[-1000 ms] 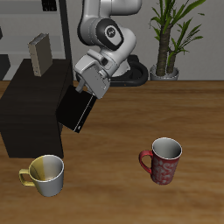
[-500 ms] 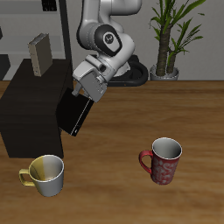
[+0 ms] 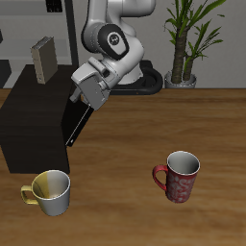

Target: Yellow book upright top shelf and black book top region shelf and red mug top shelf

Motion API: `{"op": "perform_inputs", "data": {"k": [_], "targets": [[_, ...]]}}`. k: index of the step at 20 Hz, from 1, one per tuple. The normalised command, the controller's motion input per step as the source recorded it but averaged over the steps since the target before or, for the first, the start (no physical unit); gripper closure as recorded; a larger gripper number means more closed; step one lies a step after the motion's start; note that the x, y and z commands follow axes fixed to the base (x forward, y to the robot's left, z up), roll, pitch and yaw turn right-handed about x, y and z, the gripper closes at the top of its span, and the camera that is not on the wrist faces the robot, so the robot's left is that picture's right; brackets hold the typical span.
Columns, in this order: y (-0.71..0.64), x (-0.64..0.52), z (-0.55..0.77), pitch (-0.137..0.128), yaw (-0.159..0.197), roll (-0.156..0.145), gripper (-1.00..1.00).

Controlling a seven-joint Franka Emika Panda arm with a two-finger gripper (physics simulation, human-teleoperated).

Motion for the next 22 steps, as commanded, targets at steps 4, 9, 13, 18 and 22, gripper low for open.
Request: {"op": "perform_inputs", "data": {"k": [4,9,13,18,22], "targets": [[-0.25,-0.05,0.12,0.008,-0.019,-0.040,1.00],[-0.09,0.09,-0.32,0.070,0.022,0.003,1.00],[-0.08,0.04,-0.43,0.158,-0.027,0.044,1.00],[-0.01,0.05,-0.27,0.091,-0.009,0.022,1.00],[-0.19,-0.06,-0.37,0.113,0.009,-0.030,1.00]]}}
